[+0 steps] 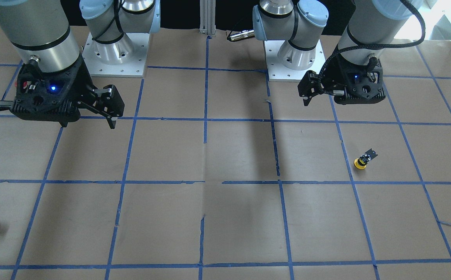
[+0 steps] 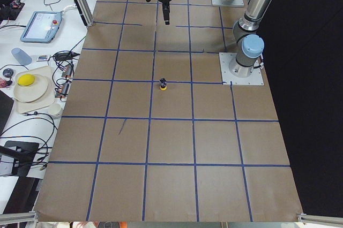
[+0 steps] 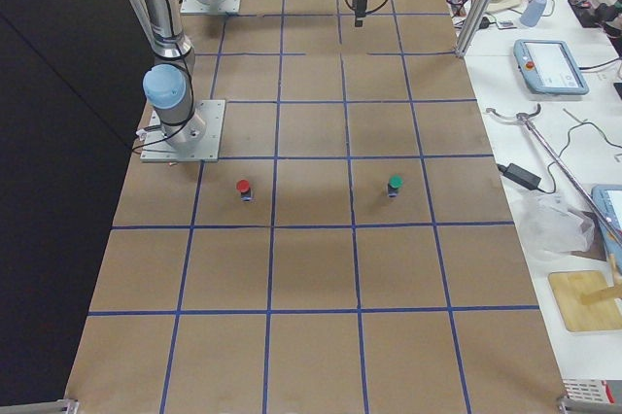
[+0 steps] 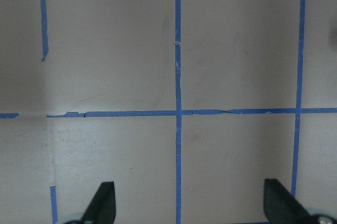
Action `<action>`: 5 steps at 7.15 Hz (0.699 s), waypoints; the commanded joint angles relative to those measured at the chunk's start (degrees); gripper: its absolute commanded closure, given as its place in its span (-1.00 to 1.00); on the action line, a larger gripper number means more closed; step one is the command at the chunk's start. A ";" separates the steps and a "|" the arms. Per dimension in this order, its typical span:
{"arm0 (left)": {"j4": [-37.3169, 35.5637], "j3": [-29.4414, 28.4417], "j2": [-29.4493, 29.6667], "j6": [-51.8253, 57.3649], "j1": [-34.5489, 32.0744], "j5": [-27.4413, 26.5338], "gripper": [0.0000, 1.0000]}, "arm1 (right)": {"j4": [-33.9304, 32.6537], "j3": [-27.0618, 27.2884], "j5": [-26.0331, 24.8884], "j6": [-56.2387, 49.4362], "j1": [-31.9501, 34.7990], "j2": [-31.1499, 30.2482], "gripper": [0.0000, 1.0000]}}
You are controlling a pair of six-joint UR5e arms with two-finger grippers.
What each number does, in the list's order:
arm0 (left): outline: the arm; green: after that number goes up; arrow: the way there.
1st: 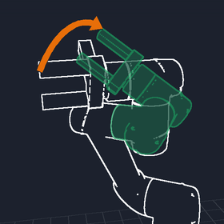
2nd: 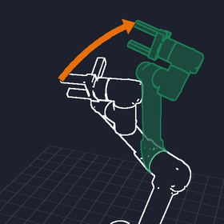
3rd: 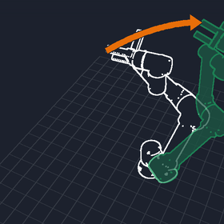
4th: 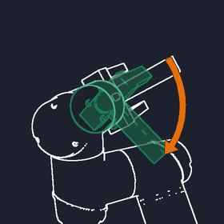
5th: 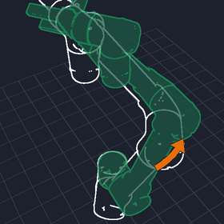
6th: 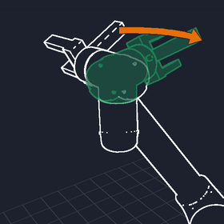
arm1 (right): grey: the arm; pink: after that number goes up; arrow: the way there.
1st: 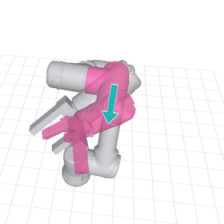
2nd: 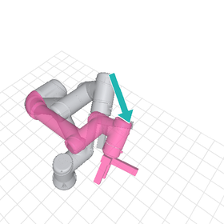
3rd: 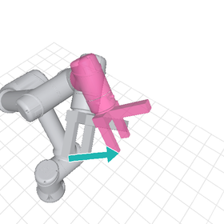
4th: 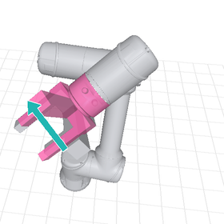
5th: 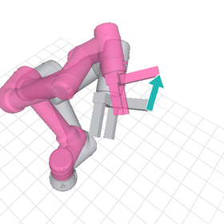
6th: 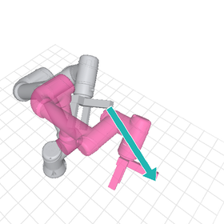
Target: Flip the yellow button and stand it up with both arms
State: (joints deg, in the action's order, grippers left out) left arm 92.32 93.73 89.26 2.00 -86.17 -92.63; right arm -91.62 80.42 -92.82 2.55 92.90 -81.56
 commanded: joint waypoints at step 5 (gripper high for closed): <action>-1.44 -0.04 0.56 0.37 0.56 -0.10 -1.00 | 0.04 0.00 0.01 0.00 0.00 0.00 -0.99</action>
State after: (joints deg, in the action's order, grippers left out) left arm 90.92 93.65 89.71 2.34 -85.86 -92.62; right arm -91.61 80.42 -92.81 2.55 92.90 -81.56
